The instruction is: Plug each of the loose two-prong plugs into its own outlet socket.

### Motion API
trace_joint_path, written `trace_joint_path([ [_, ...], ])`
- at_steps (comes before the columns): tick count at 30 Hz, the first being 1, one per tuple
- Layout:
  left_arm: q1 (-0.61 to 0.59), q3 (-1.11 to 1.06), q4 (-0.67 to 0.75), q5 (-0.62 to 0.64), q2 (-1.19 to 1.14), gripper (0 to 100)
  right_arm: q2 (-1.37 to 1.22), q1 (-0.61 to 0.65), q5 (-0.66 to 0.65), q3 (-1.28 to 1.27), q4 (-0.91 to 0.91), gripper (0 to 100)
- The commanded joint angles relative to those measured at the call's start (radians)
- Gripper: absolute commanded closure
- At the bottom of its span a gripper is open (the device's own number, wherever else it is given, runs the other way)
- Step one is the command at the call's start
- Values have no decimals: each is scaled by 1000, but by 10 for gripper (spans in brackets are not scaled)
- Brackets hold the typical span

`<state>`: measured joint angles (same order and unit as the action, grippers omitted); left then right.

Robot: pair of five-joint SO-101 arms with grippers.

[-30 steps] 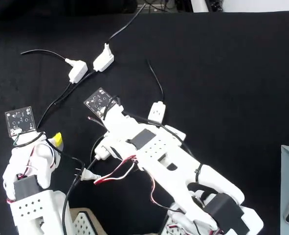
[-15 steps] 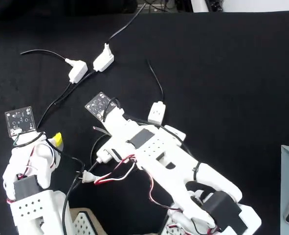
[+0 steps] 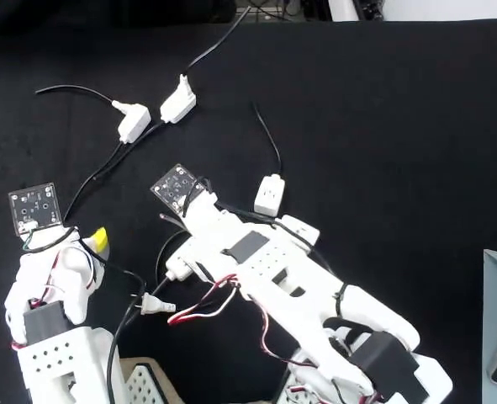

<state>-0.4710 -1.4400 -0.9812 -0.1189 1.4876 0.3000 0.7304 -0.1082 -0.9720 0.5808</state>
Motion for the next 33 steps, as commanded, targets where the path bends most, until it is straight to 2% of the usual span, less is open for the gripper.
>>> trace_joint_path([
  [1, 2, 8, 15, 3, 9, 727, 12, 9, -6, 35, 57, 951],
  [5, 2, 50, -40, -38, 9, 689, 81, 9, -2, 186, 307, 795],
  [7, 12, 82, -77, -38, 9, 673, 130, 9, -2, 255, 408, 763],
  [12, 163, 148, -166, -61, 9, 669, 303, 6, -2, 386, 585, 775],
  [15, 263, 168, -170, -117, 0, 669, 435, -15, -2, 424, 690, 841],
  [18, 337, 165, -167, -166, -2, 669, 570, -109, -2, 423, 769, 907],
  [22, 417, 162, -181, -181, -3, 668, 699, -282, -5, 338, 793, 930],
  [25, 479, 173, -193, -183, -41, 668, 757, -354, -6, 237, 763, 930],
  [28, 556, 177, -163, -183, -144, 667, 779, -382, -2, 137, 680, 930],
  [33, 621, 193, -23, -183, -391, 668, 780, -382, -2, 50, 598, 930],
])
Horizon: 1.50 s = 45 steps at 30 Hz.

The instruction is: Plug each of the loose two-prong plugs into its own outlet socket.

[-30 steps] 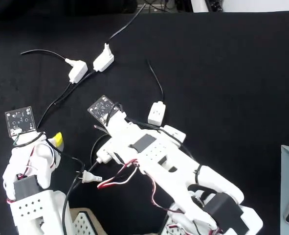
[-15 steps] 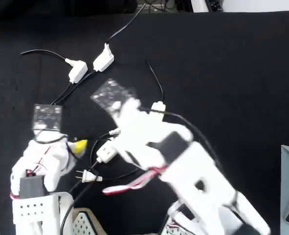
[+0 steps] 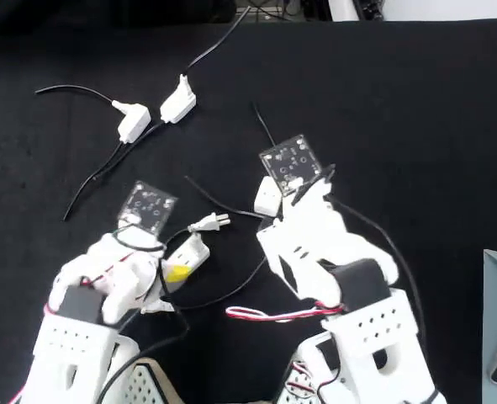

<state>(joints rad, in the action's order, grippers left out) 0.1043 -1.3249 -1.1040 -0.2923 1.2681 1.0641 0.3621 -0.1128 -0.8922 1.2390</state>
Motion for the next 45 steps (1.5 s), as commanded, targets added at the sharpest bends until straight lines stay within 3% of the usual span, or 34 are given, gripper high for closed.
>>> trace_joint_path([
  [1, 48, 91, 120, -11, -226, 669, 16, -14, 3, -35, -63, 930],
  [8, 48, 232, 232, -11, -580, 671, 18, -14, 3, -38, -63, 930],
  [14, 50, 354, 236, -8, -810, 672, 19, -14, 3, -39, -63, 931],
  [17, 67, 371, 241, -6, -836, 680, 19, -14, 3, -39, -63, 931],
  [24, 188, 372, 241, -9, -835, 842, 19, -14, 0, -41, -63, 933],
  [32, 188, 403, 235, -5, -833, 912, 19, -15, -5, -79, -91, 934],
  [45, -160, 679, 239, -6, -845, 931, 21, -15, -5, -77, -91, 934],
])
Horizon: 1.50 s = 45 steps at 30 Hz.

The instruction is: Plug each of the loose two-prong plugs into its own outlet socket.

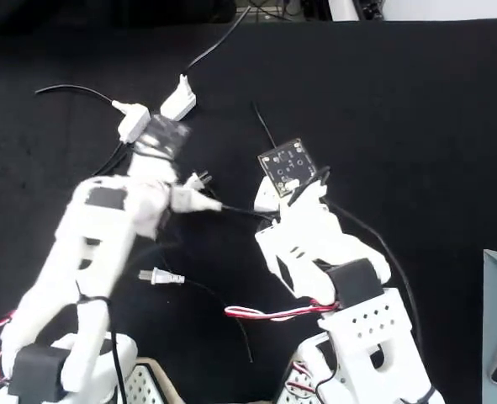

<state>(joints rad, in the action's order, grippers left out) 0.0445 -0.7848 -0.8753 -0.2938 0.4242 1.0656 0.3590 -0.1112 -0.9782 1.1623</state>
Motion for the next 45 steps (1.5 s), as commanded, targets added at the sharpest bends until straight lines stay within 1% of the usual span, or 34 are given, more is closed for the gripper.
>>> trace_joint_path([
  [1, -119, 162, 12, -6, -3, 931, 19, -12, -6, 8, -14, 933],
  [7, -173, 249, 20, -3, -3, 931, 18, -12, -6, 7, -14, 933],
  [11, -216, 251, 100, -2, -11, 931, 15, -12, -6, 7, -14, 933],
  [15, -272, 266, 158, 0, -86, 930, 13, -12, -6, 7, -14, 933],
  [17, -312, 298, 175, 6, -129, 908, 13, -12, -6, 7, -14, 933],
  [20, -383, 383, 183, 48, -206, 861, 13, -12, -6, 7, -14, 933],
  [22, -412, 452, 176, 52, -269, 855, 13, -12, -6, 7, -14, 933],
  [27, -453, 570, 173, 54, -405, 844, 16, -12, -8, -4, -15, 932],
  [29, -463, 584, 172, 54, -419, 788, 18, -12, -8, -18, -29, 932],
  [31, -472, 591, 129, 61, -405, 702, 18, -12, -8, -33, -52, 932],
  [32, -476, 593, 104, 89, -390, 670, 18, -12, -8, -39, -58, 932],
  [33, -476, 593, 83, 118, -367, 660, 18, -12, -8, -41, -61, 932],
  [34, -476, 593, 64, 135, -341, 663, 18, -12, -8, -41, -61, 931],
  [39, -463, 573, -68, 118, -176, 668, 13, -12, -6, -36, -57, 930],
  [45, -372, 470, -210, 117, 26, 668, 12, -12, -6, -38, -55, 930],
])
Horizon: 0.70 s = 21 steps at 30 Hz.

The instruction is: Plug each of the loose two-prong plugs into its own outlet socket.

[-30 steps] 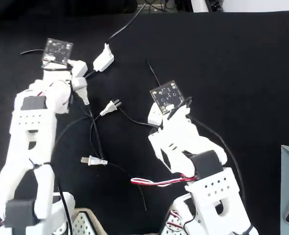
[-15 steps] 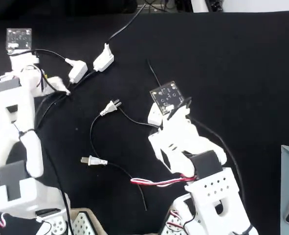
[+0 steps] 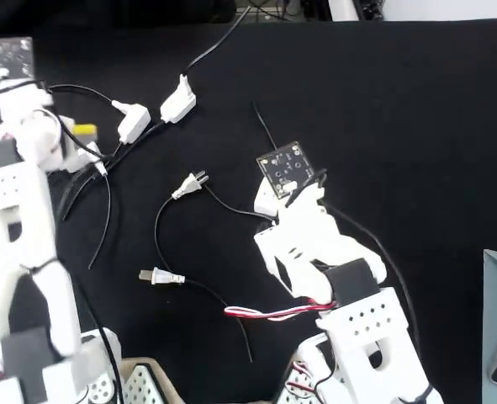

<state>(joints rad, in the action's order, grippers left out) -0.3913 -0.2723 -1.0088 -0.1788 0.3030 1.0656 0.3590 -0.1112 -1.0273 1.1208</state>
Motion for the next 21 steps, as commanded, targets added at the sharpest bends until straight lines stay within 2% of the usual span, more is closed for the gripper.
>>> trace_joint_path([
  [1, 81, -68, -92, 2, 181, 668, 12, -12, -6, 10, -14, 930],
  [8, 122, -263, -132, 9, 414, 668, 10, -8, 2, 15, 15, 928],
  [13, 70, -421, -124, 20, 580, 668, -8, -5, 74, 21, 29, 840],
  [21, -47, -656, -123, 118, 746, 668, -337, 104, 77, 249, 26, 850],
])
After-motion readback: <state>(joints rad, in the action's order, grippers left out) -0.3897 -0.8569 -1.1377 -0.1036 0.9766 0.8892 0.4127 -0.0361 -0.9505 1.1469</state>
